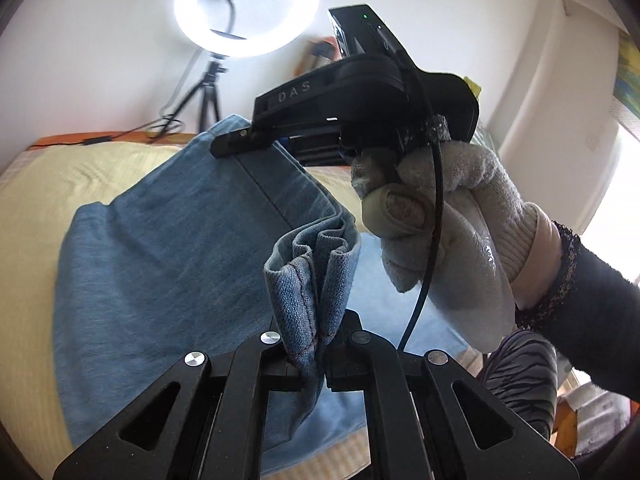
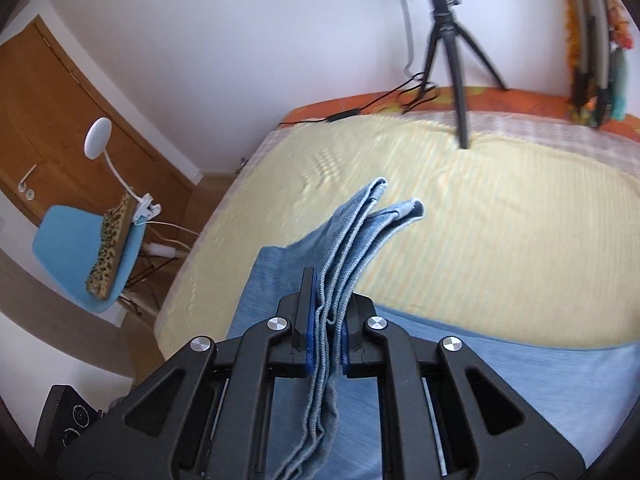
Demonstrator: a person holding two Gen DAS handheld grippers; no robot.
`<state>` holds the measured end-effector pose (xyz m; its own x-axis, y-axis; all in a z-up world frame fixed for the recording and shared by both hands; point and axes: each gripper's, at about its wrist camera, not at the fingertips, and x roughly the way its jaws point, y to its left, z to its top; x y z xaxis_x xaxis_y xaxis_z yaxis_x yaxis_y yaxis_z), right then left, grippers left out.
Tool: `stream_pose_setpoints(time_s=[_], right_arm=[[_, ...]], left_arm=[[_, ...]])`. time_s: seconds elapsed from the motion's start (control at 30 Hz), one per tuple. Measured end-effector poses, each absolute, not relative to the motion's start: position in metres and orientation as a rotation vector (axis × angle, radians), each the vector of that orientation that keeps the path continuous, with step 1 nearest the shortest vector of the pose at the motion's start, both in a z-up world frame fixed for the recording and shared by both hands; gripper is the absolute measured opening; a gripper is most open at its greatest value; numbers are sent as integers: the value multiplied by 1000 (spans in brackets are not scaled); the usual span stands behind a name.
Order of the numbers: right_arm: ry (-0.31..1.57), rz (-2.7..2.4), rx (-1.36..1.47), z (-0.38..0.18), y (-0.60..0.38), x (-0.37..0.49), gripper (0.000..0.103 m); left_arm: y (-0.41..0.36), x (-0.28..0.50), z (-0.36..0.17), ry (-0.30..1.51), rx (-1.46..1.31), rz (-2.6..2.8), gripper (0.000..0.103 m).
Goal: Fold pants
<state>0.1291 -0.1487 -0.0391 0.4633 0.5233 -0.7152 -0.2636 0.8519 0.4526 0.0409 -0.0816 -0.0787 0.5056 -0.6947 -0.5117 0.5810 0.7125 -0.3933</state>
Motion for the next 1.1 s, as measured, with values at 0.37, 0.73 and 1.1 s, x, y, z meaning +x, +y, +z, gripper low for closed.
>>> stream_pose_setpoints(time_s=[0.37, 0.73, 1.1], right_arm=[[947, 349, 274, -29, -251, 95, 9], [873, 195, 252, -3, -346, 46, 9], [856, 4, 247, 10, -456, 0, 9]], left_arm=[[-167, 41, -69, 731, -122, -943, 4], [-260, 29, -52, 715, -29, -1129, 4], [-363, 2, -46, 709, 34, -1305, 4]])
